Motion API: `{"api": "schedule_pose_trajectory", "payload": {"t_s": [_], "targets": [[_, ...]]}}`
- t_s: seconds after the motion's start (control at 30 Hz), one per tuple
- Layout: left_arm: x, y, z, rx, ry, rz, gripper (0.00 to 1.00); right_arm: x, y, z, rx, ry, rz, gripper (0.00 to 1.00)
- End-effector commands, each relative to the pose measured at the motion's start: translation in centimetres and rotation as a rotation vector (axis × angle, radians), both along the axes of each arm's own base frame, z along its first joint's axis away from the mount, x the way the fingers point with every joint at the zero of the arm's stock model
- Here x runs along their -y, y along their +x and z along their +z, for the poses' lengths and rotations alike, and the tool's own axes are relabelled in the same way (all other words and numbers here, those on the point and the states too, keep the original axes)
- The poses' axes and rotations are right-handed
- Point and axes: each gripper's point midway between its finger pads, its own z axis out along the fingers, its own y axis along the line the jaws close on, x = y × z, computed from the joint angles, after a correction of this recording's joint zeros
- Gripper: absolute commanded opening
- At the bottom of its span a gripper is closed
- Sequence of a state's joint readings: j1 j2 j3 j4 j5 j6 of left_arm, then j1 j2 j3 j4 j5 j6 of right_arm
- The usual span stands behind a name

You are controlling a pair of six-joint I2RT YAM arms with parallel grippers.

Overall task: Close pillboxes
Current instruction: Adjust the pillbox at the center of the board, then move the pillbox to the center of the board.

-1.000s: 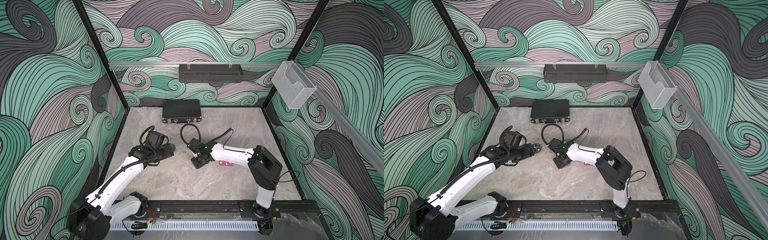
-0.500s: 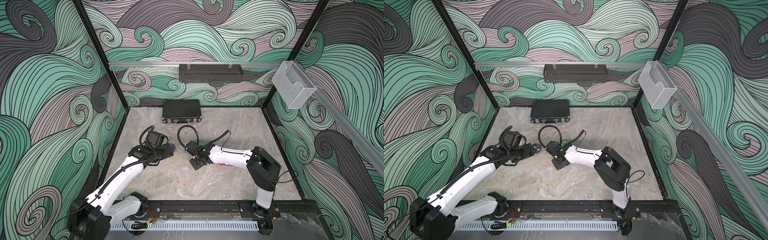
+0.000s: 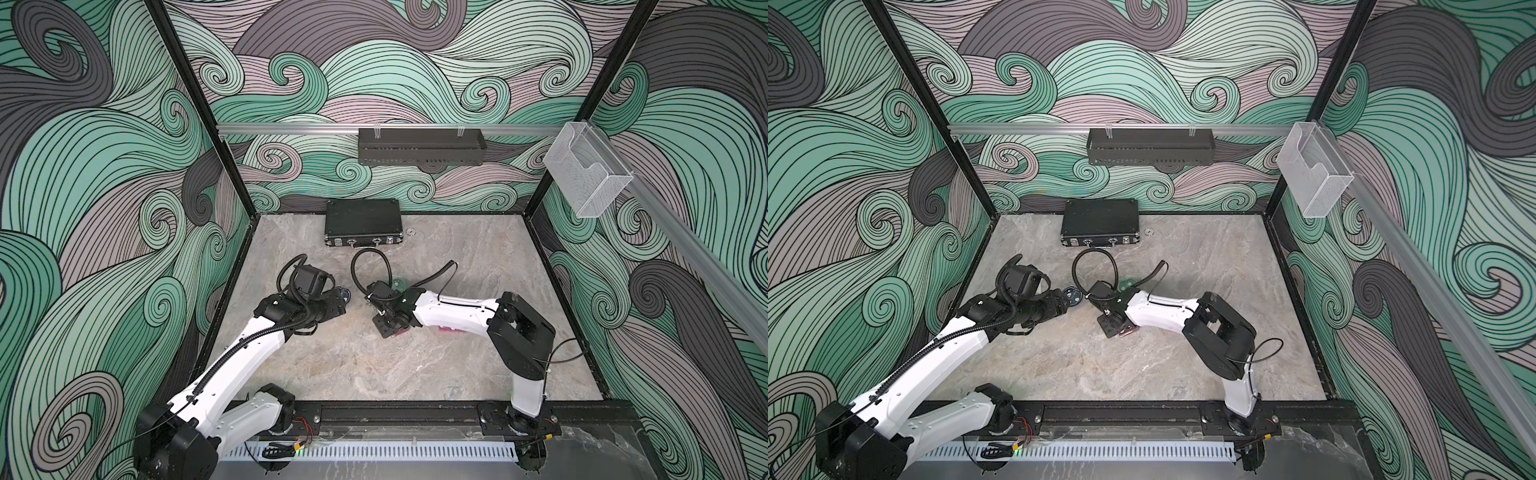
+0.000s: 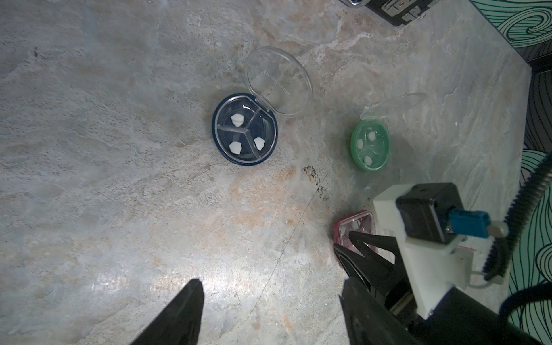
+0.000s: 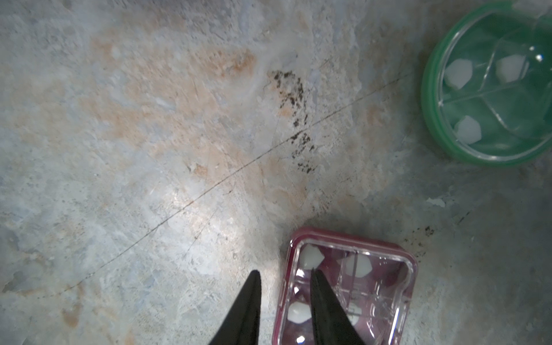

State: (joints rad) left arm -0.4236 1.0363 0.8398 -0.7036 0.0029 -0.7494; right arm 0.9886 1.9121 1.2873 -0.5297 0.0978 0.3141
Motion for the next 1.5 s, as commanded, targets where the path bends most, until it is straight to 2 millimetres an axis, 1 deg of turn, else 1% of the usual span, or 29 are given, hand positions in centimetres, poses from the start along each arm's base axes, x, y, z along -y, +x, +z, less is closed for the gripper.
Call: {"api": "schedule_pose_trajectory", "payload": {"t_s": [0.0, 0.13, 0.2, 0.33, 0.43, 0.5, 0.57, 0.63, 0.83, 0.9, 0.97, 1.03, 1.07, 1.13, 1.2, 1.27, 1.33, 1.37, 1.4, 1.47], "targets": [[-1.0, 0.3, 1.1, 0.015, 0.029, 0.039, 0.74, 1.1, -1.1, 0.5, -0.076, -0.036, 0.003, 0.34], [-1.8, 0.7, 1.4, 0.022, 0.065, 0.070, 0.74, -0.3, 0.2, 4.5, -0.011, 0.053, 0.008, 0.39], [-2.2, 1.1, 1.4, 0.029, 0.086, 0.087, 0.74, -0.6, 0.6, 6.2, 0.017, 0.090, 0.007, 0.42], [-2.4, 2.2, 1.9, 0.052, 0.100, 0.081, 0.74, -0.5, 0.8, 8.6, 0.054, 0.147, 0.006, 0.48], [-2.5, 2.9, 1.8, 0.038, 0.087, 0.085, 0.73, -0.2, 1.0, 9.6, 0.083, 0.190, 0.004, 0.55], [-2.6, 3.3, 1.3, 0.006, 0.059, 0.094, 0.71, -0.2, 1.3, 10.1, 0.093, 0.214, 0.008, 0.55], [-2.7, 3.7, 0.5, -0.023, 0.028, 0.100, 0.71, 0.0, 1.7, 10.4, 0.096, 0.224, 0.000, 0.55], [-2.9, 4.3, 0.2, -0.034, 0.017, 0.103, 0.71, 0.0, 1.9, 10.9, 0.100, 0.247, -0.005, 0.55], [-3.1, 7.1, 0.4, -0.023, 0.002, 0.089, 0.71, 0.5, 2.5, 11.7, 0.106, 0.289, -0.029, 0.56], [-3.3, 8.1, -0.1, -0.029, -0.002, 0.091, 0.71, 0.7, 2.6, 11.9, 0.108, 0.298, -0.035, 0.57], [-3.5, 9.1, -0.9, -0.038, -0.033, 0.100, 0.71, 1.1, 2.8, 12.1, 0.113, 0.303, -0.045, 0.60], [-3.9, 9.9, -1.4, -0.055, -0.066, 0.116, 0.68, 1.5, 2.8, 12.2, 0.118, 0.302, -0.053, 0.61], [-4.1, 10.2, -2.2, -0.091, -0.074, 0.120, 0.66, 1.8, 2.9, 12.3, 0.121, 0.308, -0.062, 0.61], [-4.4, 10.5, -3.2, -0.146, -0.092, 0.118, 0.62, 2.2, 3.0, 12.4, 0.119, 0.321, -0.077, 0.62], [-4.8, 11.1, -4.3, -0.193, -0.122, 0.131, 0.52, 2.5, 3.2, 12.2, 0.112, 0.336, -0.090, 0.62], [-5.1, 11.8, -5.2, -0.213, -0.169, 0.149, 0.50, 2.4, 3.4, 12.0, 0.100, 0.346, -0.096, 0.62], [-5.6, 12.3, -6.0, -0.223, -0.193, 0.172, 0.43, 2.3, 3.6, 12.0, 0.092, 0.350, -0.100, 0.62], [-5.8, 12.5, -6.5, -0.231, -0.199, 0.181, 0.41, 2.3, 3.7, 12.0, 0.092, 0.353, -0.102, 0.62], [-6.1, 12.7, -7.0, -0.240, -0.206, 0.189, 0.37, 2.2, 3.8, 11.9, 0.088, 0.353, -0.102, 0.62], [-6.4, 13.1, -7.8, -0.258, -0.213, 0.199, 0.24, 2.1, 3.9, 11.9, 0.089, 0.357, -0.103, 0.61]]}}
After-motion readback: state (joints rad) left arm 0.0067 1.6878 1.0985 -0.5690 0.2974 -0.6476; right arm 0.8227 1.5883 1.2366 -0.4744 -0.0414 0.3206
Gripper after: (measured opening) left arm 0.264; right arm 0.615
